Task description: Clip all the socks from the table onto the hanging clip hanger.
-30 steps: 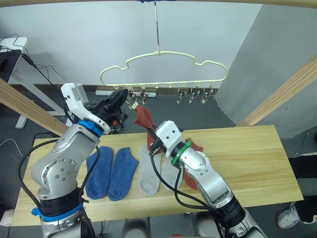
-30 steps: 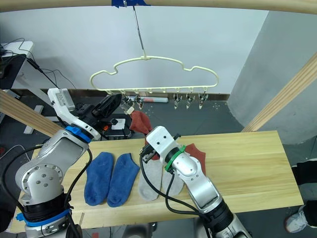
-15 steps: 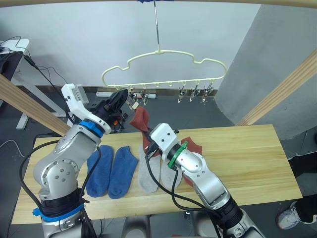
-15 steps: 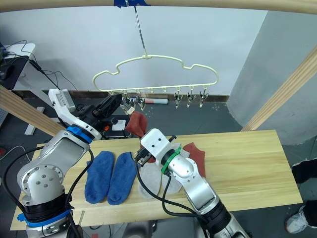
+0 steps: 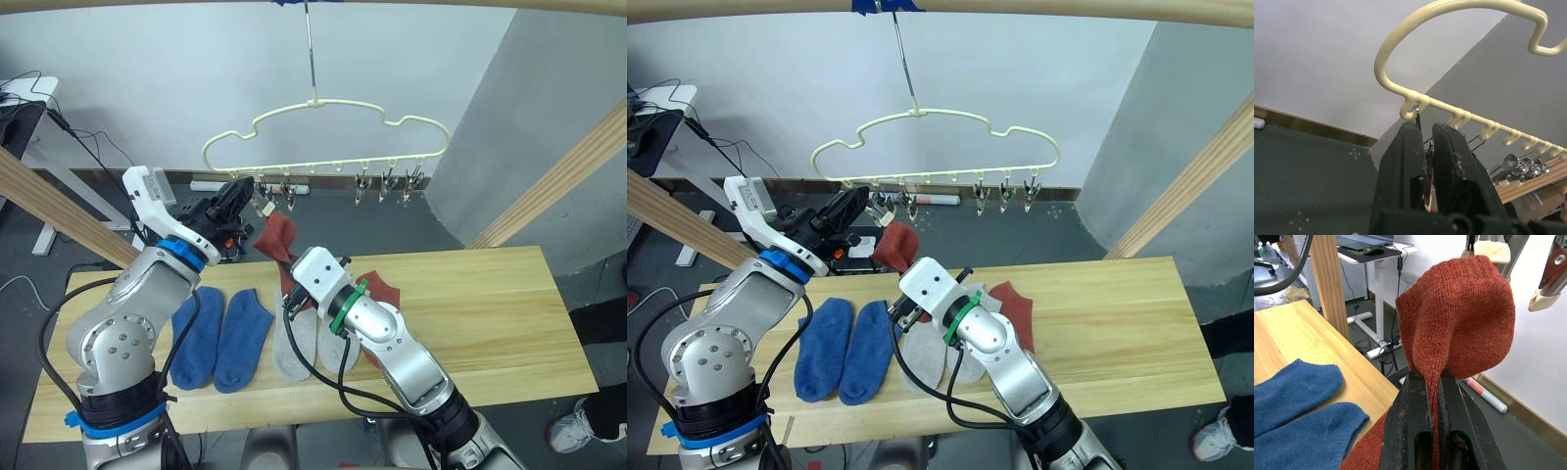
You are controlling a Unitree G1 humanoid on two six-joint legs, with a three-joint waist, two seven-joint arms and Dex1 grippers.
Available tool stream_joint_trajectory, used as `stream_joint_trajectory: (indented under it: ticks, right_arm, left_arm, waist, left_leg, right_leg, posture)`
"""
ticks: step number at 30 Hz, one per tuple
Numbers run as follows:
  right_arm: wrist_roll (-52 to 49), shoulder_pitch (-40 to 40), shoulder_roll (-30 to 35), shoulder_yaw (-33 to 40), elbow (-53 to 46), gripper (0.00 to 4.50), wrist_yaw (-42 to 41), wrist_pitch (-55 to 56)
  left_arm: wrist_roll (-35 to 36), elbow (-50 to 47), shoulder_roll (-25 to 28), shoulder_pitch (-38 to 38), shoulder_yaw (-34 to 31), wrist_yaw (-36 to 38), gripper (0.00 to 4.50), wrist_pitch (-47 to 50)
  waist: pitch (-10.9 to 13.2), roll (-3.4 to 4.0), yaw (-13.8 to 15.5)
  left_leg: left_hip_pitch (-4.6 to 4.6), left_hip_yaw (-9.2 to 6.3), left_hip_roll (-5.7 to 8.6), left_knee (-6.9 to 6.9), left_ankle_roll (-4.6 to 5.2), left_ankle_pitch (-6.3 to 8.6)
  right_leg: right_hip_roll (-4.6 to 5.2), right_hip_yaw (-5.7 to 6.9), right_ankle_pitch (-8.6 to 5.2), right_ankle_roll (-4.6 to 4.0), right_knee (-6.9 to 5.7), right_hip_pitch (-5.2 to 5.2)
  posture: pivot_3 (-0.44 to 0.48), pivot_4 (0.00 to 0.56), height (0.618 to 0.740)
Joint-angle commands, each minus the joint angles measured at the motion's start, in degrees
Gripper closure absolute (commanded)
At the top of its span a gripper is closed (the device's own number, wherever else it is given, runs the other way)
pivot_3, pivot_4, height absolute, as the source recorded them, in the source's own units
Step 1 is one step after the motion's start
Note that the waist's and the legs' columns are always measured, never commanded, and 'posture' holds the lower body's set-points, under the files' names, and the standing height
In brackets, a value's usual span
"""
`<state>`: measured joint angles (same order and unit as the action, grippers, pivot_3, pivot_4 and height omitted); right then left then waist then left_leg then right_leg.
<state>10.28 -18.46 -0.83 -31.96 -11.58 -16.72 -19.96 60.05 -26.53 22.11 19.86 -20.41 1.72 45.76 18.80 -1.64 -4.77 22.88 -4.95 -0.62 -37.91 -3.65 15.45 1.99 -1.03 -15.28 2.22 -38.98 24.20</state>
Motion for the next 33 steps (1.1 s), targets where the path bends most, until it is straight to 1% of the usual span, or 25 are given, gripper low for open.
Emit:
stream_joint_trajectory:
  ticks: [1,9,20,29,33]
  right_arm:
    - [0.4,-0.5,-0.4,-1.0,-1.2,4.50,-0.6,2.1]
    - [0.7,-1.7,-1.0,-1.0,-0.1,4.50,-0.9,2.4]
    - [1.8,2.4,-0.8,-1.6,-1.5,4.50,0.6,2.6]
    - [1.9,2.1,-3.1,0.8,-1.8,4.50,4.2,4.3]
    - [1.6,2.0,-3.3,0.9,-1.5,4.50,4.1,5.1]
  left_arm:
    - [0.9,-2.6,0.0,-0.4,0.2,0.2,4.33,-1.1]
    - [1.1,-2.6,-0.1,-0.2,0.4,-0.1,4.33,-1.2]
    - [1.0,-2.2,-0.2,0.3,0.1,-0.7,4.33,-1.5]
    - [1.2,-2.3,0.4,-0.4,-0.2,-0.2,4.33,-1.2]
    - [1.2,-2.2,0.5,-0.5,-0.2,-0.2,4.33,-1.2]
  waist:
    - [0.0,0.00,0.0]
    - [0.0,0.00,0.0]
    - [0.0,0.00,0.0]
    - [0.0,-0.01,0.0]
    - [0.0,-0.01,0.0]
  left_leg:
    - [0.00,0.00,0.00,0.00,0.00,0.00]
    - [0.00,0.00,0.00,0.00,0.00,0.00]
    - [0.00,0.00,0.00,0.00,0.00,0.00]
    - [0.00,-0.01,-0.01,0.00,0.00,0.00]
    - [0.00,0.00,0.00,0.00,-0.01,0.00]
  right_leg:
    - [0.00,0.00,0.00,0.00,0.00,0.00]
    - [0.00,0.00,0.00,0.00,0.00,0.00]
    - [0.00,0.00,0.00,0.00,0.00,0.00]
    - [0.00,0.00,0.00,0.00,0.00,0.00]
    - [0.00,0.00,0.00,0.00,0.00,0.00]
  posture:
    - [-0.120,0.318,0.740]
    - [-0.116,0.318,0.740]
    - [-0.114,0.316,0.740]
    - [-0.112,0.316,0.740]
    - [-0.112,0.315,0.740]
